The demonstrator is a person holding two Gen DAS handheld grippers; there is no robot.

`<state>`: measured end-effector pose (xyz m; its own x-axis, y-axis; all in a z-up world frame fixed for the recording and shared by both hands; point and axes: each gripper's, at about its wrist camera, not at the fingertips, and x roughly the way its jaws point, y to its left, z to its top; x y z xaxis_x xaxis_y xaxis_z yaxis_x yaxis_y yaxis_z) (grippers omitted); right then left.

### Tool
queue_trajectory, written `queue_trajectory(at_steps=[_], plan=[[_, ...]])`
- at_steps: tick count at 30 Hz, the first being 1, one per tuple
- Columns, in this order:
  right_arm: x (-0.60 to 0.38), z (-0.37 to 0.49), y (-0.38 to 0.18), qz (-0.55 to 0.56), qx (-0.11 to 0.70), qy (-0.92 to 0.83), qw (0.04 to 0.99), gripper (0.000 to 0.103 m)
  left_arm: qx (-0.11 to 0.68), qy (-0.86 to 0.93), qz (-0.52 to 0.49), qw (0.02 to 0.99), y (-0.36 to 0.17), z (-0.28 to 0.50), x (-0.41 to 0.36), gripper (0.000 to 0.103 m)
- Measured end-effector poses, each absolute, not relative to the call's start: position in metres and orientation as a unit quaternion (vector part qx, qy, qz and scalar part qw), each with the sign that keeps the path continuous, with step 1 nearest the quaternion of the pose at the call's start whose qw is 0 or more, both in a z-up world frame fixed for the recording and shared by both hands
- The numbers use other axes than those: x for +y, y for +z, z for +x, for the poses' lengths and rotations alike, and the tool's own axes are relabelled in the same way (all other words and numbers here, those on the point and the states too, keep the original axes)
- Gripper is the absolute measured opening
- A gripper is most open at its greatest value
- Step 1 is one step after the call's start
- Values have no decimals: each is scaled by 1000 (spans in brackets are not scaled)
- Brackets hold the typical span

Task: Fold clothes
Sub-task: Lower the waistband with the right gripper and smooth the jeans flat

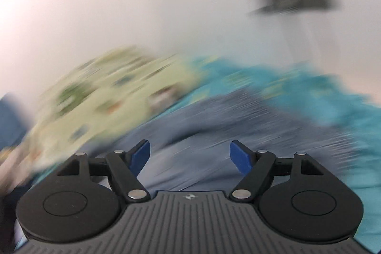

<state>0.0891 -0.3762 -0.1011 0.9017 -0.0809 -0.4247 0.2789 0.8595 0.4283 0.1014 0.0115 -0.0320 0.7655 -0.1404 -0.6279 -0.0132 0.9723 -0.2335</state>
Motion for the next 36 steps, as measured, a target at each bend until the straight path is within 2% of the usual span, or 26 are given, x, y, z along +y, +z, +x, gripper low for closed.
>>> queue_trajectory(at_steps=[7, 15, 16, 17, 18, 19, 20, 24, 31, 33, 34, 35, 36], plan=[[-295, 129, -129, 147, 243, 86, 955, 79, 354, -49, -103, 928, -37, 110, 21, 70], [-255, 161, -145, 80, 282, 133, 947, 76, 357, -40, -145, 922, -59, 122, 33, 71], [-252, 162, -146, 73, 283, 134, 947, 66, 360, -39, -144, 921, -61, 124, 33, 71], [-249, 163, -147, 65, 285, 135, 947, 45, 361, -38, -143, 921, -62, 125, 32, 71], [-247, 164, -148, 57, 286, 136, 947, 30, 362, -37, -141, 920, -63, 126, 31, 71], [-244, 165, -149, 49, 288, 137, 947, 3, 363, -37, -140, 920, -64, 127, 30, 71], [-243, 162, -145, 41, 278, 141, 949, 0, 362, -39, -141, 921, -64, 127, 29, 71], [-238, 147, -125, 14, 250, 167, 954, 0, 353, -47, -140, 924, -62, 121, 28, 71], [-228, 125, -125, -3, 269, 176, 947, 0, 341, -41, -149, 927, -55, 109, 31, 71], [-231, 125, -125, 1, 264, 166, 950, 3, 339, -40, -151, 928, -53, 107, 31, 71], [-233, 124, -125, -2, 257, 159, 953, 10, 339, -39, -151, 928, -53, 106, 31, 71], [-236, 124, -125, -3, 251, 152, 956, 27, 339, -39, -151, 928, -53, 106, 31, 71], [-241, 126, -126, 7, 248, 143, 958, 39, 339, -39, -152, 927, -53, 107, 30, 71]])
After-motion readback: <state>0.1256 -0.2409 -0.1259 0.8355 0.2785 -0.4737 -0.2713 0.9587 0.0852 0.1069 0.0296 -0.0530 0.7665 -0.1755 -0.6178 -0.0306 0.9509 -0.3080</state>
